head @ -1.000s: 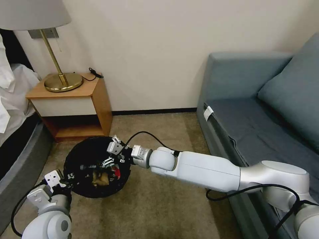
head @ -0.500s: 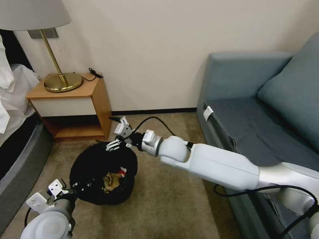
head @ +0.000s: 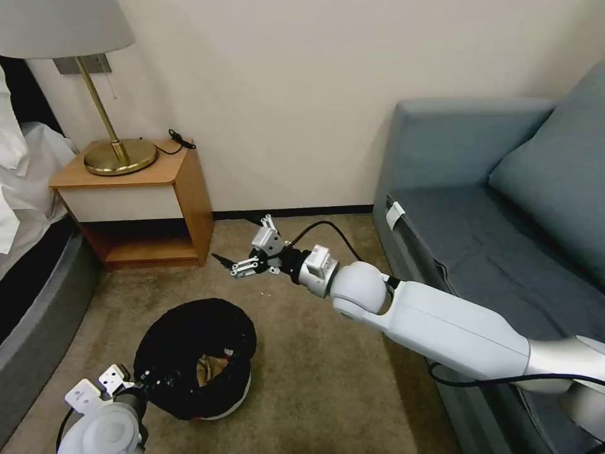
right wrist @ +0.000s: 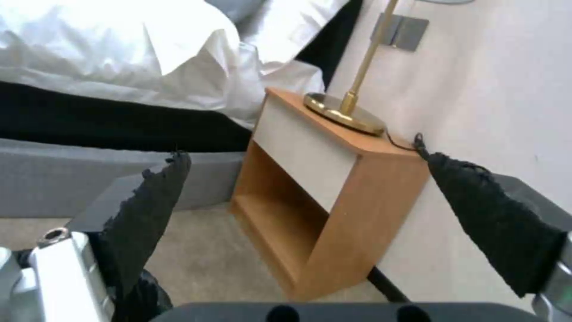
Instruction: Pick up the trash bin, then pick up the garbage on the floor and place it into the trash bin.
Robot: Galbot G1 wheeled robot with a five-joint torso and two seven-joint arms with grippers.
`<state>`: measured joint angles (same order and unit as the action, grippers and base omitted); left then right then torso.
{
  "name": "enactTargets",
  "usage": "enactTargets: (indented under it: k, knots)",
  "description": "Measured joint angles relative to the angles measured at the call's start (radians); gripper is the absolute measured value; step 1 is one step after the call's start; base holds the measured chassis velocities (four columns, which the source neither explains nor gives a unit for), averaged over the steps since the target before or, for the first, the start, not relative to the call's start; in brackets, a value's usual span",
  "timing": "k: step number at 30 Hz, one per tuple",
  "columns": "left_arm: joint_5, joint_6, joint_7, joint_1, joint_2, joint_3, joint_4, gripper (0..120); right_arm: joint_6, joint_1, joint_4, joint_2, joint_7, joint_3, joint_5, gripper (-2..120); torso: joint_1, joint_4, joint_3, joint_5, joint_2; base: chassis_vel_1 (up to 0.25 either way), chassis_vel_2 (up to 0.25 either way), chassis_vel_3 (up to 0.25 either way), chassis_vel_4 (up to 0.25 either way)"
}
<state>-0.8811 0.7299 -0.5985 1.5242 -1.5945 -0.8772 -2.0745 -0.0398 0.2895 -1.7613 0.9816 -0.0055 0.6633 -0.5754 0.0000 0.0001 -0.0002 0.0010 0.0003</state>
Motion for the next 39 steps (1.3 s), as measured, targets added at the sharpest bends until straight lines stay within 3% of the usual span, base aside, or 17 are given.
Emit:
enactTargets:
  k: [2,4,6,7,10,11,12,14,16,17,19,21,27,33,36,37,39]
  knots:
    - [0.053,-0.016,0.071,0.013,-0.004,0.006,-0.009,10,-0.001,0.036,-0.012,-0.013,-0.003,-0.034,0.003,100,0.0,-0.0002,0.0,-0.0014,0.0,0.0,0.0,0.0,0.0]
    - [0.084,-0.025,0.105,0.019,-0.006,0.009,-0.013,15,-0.001,0.051,-0.018,-0.017,-0.004,-0.048,0.003,100,0.0,-0.0002,0.0,-0.0019,0.0,0.0,0.0,0.0,0.0]
    - [0.203,-0.078,0.211,0.038,-0.007,0.012,-0.026,25,-0.001,0.087,-0.033,-0.028,-0.004,-0.08,0.004,100,0.0,-0.0003,0.0,-0.0016,0.0,0.0,0.0,0.0,0.0]
    - [0.203,-0.078,0.211,0.038,-0.007,0.012,-0.026,25,-0.001,0.087,-0.033,-0.028,-0.004,-0.08,0.004,100,0.0,-0.0003,0.0,-0.0016,0.0,0.0,0.0,0.0,0.0]
    - [0.338,-0.135,0.368,0.068,-0.007,0.0,-0.049,38,-0.001,0.133,-0.054,-0.046,-0.004,-0.123,0.0,100,0.0,-0.0001,0.0,-0.0014,0.0,0.0,0.0,0.0,0.0]
    - [0.338,-0.135,0.368,0.068,-0.007,0.0,-0.049,38,-0.001,0.133,-0.054,-0.046,-0.004,-0.123,0.0,100,0.0,-0.0001,0.0,-0.0014,0.0,0.0,0.0,0.0,0.0]
    - [0.366,-0.157,0.433,0.081,-0.006,-0.005,-0.06,43,0.0,0.149,-0.063,-0.053,-0.004,-0.142,-0.006,100,0.0,-0.0001,0.0,-0.0012,0.0,0.0,0.0,0.0,0.0]
    - [0.416,-0.216,0.56,0.104,-0.004,-0.018,-0.082,51,0.004,0.183,-0.085,-0.067,-0.004,-0.181,-0.024,100,0.0,-0.0002,0.0,-0.0012,0.0,0.0,0.0,0.0,0.0]
    - [0.483,-0.353,0.711,0.128,0.001,-0.038,-0.101,59,0.003,0.228,-0.113,-0.079,0.001,-0.242,-0.043,100,0.0,-0.0001,0.0,-0.001,0.0,0.0,0.0,0.0,0.0]
    - [0.483,-0.353,0.711,0.128,0.001,-0.038,-0.101,59,0.003,0.228,-0.113,-0.079,0.001,-0.242,-0.043,100,0.0,-0.0001,0.0,-0.001,0.0,0.0,0.0,0.0,0.0]
    - [0.547,-0.471,0.827,0.138,0.01,-0.052,-0.109,69,-0.006,0.287,-0.144,-0.086,0.03,-0.316,-0.046,100,0.0,0.0,0.0,-0.0008,0.0,0.0,0.0,0.0,0.0]
    - [0.595,-0.538,0.918,0.146,0.018,-0.061,-0.118,79,-0.007,0.363,-0.184,-0.09,0.059,-0.408,-0.036,100,0.0,-0.0001,0.0,-0.0012,0.0,0.0,0.0,0.0,0.0]
    - [0.648,-0.586,0.96,0.16,0.029,-0.056,-0.146,96,0.011,0.55,-0.263,-0.092,0.15,-0.565,0.007,100,0.0,-0.0003,0.0,-0.001,0.0,0.0,0.0,0.0,0.0]
    - [0.651,-0.602,0.895,0.173,0.042,-0.042,-0.164,100,0.045,0.764,-0.368,-0.039,0.229,-0.763,0.074,100,0.0,-0.0002,0.0,-0.0012,0.0,0.0,0.0,0.0,0.0]
    - [0.651,-0.616,0.851,0.185,0.052,-0.031,-0.179,100,0.102,0.961,-0.471,0.062,0.27,-0.921,0.228,100,0.0,-0.0004,0.0,-0.0014,0.0,0.0,0.0,0.0,0.0]
    - [0.651,-0.616,0.851,0.185,0.052,-0.031,-0.179,100,0.102,0.961,-0.471,0.062,0.27,-0.921,0.228,100,0.0,-0.0004,0.0,-0.0014,0.0,0.0,0.0,0.0,0.0]
    - [0.659,-0.628,0.838,0.189,0.057,-0.024,-0.185,100,0.127,1.074,-0.524,0.169,0.285,-0.979,0.348,100,0.0,-0.0004,0.0,-0.0007,0.0,0.0,0.0,0.0,0.0]
